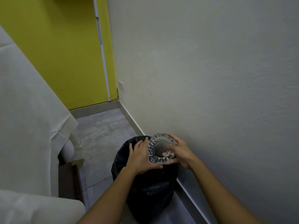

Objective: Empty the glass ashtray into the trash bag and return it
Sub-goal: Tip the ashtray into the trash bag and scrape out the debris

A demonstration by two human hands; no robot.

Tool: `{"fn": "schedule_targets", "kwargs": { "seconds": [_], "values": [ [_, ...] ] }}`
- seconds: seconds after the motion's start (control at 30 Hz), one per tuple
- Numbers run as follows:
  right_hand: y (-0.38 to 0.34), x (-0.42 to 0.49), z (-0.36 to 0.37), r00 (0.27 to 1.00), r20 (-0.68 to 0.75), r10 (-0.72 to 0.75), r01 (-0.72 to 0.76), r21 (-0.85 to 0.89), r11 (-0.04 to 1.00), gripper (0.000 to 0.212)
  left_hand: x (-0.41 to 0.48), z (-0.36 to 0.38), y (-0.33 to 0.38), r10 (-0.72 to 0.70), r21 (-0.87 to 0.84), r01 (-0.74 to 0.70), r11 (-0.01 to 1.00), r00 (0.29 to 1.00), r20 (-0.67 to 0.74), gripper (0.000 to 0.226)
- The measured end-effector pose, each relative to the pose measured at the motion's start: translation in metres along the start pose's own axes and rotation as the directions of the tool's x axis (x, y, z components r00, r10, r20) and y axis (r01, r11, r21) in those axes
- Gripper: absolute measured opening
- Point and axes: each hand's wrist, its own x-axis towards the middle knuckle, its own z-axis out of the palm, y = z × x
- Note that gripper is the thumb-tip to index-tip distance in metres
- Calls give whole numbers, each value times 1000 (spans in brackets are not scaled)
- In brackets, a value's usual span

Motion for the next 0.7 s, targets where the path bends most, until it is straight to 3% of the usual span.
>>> {"fn": "schedule_targets", "kwargs": {
  "seconds": [0.17,0.3,0.43,0.47,0.57,0.7],
  "values": [
    [10,-3,0,999,35,21,-22,19,1000,59,-2,-1,-4,23,-7,-23,1000,1000,18,131],
    [13,-7,2,999,42,-12,15,-79,997,57,-9,6,-10,10,-31,-11,999,1000,-23,129],
    [11,-4,15,988,-71,-138,116,-251,961,61,-12,9,-12,-40,-44,39,998,999,-36,126],
    [10,-2,19,969,-108,-224,168,-377,911,66,-14,10,-14,-72,-6,72,997,997,-24,123],
    [9,-3,32,847,-100,-522,300,-722,624,69,-28,13,-30,-273,174,267,948,962,13,111],
    [14,-2,44,703,111,-703,348,-915,203,72,-47,18,-54,-493,332,446,831,868,68,114]
  ]
}}
